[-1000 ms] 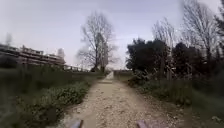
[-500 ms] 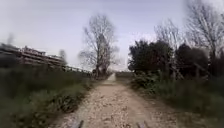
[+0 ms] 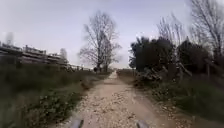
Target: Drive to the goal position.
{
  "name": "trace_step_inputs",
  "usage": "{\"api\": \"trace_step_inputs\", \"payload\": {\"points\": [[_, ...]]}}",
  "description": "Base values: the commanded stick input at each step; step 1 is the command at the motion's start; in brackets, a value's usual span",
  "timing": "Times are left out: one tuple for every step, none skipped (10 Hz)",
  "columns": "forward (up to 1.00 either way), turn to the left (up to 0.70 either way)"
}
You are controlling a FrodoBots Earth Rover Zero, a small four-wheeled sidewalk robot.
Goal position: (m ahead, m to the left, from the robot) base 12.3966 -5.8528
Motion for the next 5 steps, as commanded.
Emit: {"api": "trace_step_inputs", "payload": {"points": [[0.70, -0.34], [0.70, -0.08], [0.70, 0.00], [0.70, 0.00], [0.70, 0.00]]}}
